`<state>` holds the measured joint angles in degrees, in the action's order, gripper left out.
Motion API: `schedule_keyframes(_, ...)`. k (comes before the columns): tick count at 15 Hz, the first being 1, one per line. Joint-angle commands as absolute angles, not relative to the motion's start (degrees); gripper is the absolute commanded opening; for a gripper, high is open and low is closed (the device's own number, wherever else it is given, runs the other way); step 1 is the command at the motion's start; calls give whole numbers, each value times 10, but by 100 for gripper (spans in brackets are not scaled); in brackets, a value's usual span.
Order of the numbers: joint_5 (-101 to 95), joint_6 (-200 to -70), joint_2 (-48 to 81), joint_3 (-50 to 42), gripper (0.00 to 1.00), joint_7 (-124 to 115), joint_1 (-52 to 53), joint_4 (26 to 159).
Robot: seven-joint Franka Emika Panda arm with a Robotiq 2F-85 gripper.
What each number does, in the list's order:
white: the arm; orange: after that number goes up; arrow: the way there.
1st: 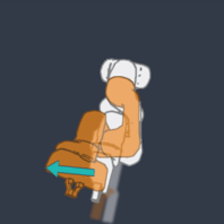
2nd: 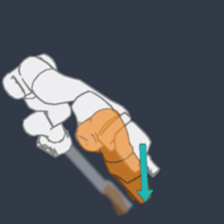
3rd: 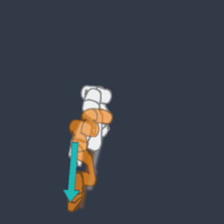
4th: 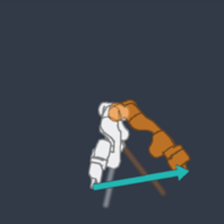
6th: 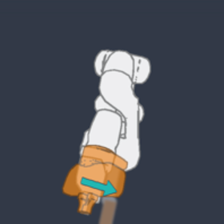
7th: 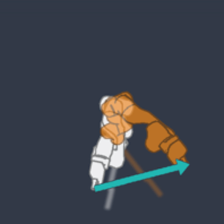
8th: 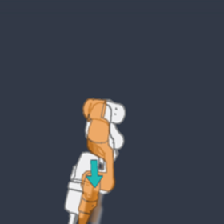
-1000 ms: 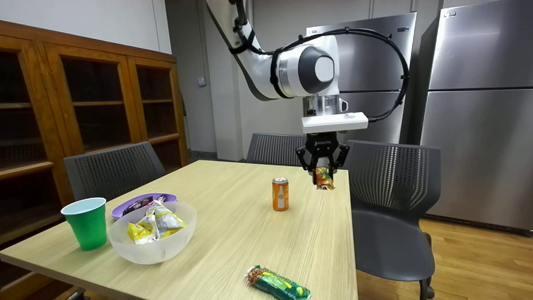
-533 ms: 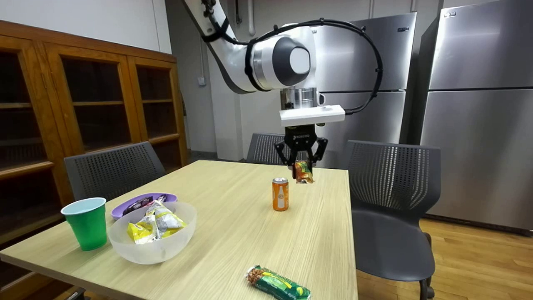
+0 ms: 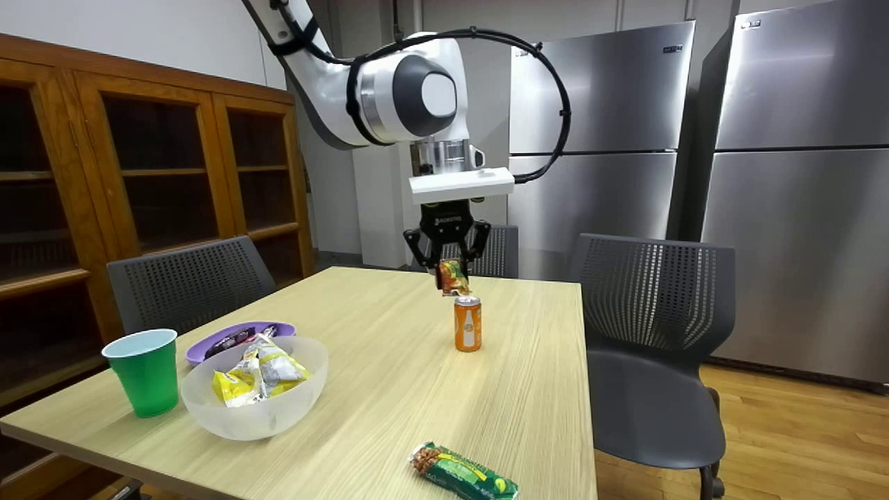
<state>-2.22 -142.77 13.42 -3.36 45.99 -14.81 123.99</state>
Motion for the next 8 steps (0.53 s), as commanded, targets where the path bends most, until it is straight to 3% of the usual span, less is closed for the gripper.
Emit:
schedule_keyframes(1,-28,-1439,93,-28,18,448,-117,1283)
schedule_keyframes(8,-29,-1426,119,-8,18,438,-65,1258)
